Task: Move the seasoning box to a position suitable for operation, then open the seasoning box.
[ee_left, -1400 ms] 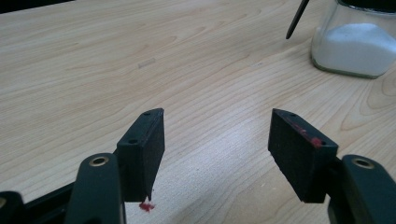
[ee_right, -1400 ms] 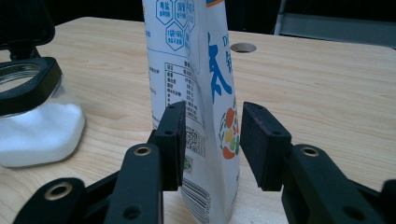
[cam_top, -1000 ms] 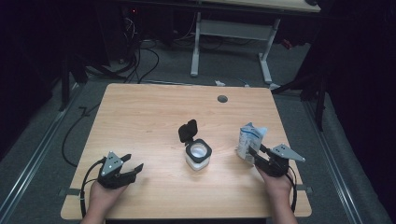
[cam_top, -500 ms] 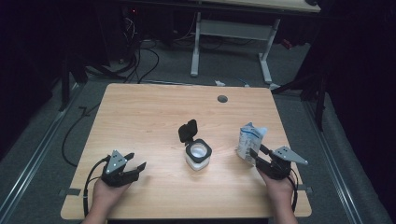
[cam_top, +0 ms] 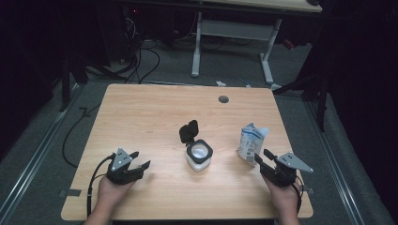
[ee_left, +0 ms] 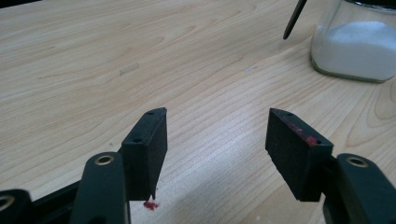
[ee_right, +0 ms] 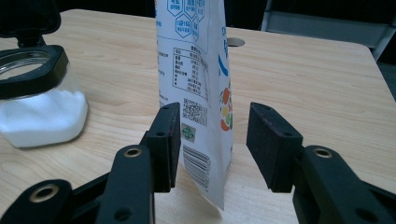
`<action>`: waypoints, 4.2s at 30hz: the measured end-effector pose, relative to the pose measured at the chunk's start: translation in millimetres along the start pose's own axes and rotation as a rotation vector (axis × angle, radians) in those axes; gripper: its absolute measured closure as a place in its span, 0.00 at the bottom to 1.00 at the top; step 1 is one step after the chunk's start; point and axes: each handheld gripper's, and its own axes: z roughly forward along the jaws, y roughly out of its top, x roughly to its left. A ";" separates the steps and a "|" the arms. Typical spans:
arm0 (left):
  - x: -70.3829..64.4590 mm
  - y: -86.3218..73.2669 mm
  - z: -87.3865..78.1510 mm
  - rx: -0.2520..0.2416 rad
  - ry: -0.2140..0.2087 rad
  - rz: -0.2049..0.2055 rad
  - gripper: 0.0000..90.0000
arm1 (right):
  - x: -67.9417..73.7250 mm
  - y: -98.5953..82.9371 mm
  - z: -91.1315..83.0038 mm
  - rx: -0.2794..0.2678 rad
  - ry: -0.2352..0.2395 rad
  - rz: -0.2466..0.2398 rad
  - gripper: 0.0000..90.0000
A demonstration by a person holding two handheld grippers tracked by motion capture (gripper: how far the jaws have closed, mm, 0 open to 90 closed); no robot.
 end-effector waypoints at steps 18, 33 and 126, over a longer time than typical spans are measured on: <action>2.0 2.4 3.5 -0.001 0.000 -0.005 0.45 | 16.6 4.1 -12.4 -0.010 0.005 -0.034 0.71; 3.0 0.7 1.0 0.018 0.022 -0.004 0.45 | 37.5 7.4 -2.0 0.001 0.059 -0.062 0.77; -42.7 101.0 71.3 -0.077 -0.063 -0.141 1.00 | 106.6 -6.0 65.8 0.126 0.256 -0.182 1.00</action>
